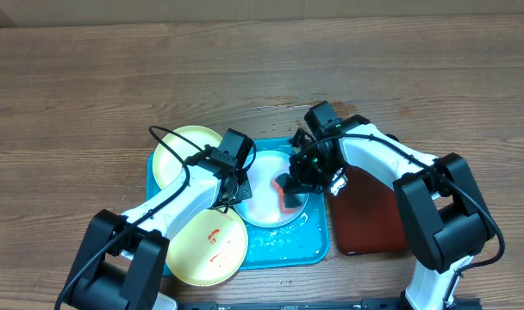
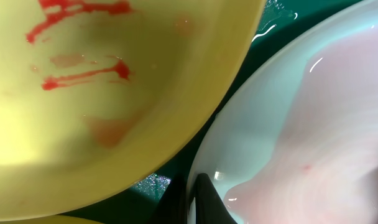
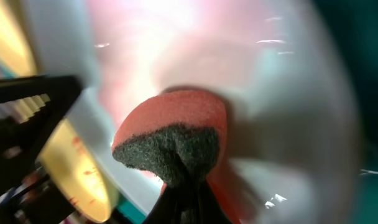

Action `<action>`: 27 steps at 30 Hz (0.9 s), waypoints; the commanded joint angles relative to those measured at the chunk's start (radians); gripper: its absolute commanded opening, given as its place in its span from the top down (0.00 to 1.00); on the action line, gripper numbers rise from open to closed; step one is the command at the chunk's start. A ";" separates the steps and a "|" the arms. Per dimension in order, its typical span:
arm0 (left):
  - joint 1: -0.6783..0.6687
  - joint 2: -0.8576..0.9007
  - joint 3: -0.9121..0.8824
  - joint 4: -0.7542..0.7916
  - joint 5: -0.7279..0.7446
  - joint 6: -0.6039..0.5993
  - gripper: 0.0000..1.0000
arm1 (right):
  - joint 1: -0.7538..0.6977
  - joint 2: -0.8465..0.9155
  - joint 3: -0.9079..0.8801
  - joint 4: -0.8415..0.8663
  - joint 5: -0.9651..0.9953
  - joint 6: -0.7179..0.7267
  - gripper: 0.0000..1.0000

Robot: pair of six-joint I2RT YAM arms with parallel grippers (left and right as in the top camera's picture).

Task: Clean dirty plates on tray and stack at the side
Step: 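Keep scrubbing the white plate with the sponge while left gripper holds rim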

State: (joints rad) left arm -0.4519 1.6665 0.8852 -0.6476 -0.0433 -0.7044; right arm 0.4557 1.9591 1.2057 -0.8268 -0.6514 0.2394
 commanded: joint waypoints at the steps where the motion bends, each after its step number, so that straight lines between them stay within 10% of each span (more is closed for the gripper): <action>1: 0.019 0.056 -0.056 -0.034 -0.114 -0.014 0.96 | 0.014 0.013 -0.006 0.012 -0.110 -0.018 0.96; 27: 0.019 0.056 -0.056 -0.035 -0.095 -0.018 0.96 | 0.172 0.101 -0.009 0.294 0.116 0.603 0.96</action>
State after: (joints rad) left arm -0.4511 1.6665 0.8852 -0.6510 -0.0463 -0.7048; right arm 0.6239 2.0148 1.2022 -0.5205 -0.5732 0.7731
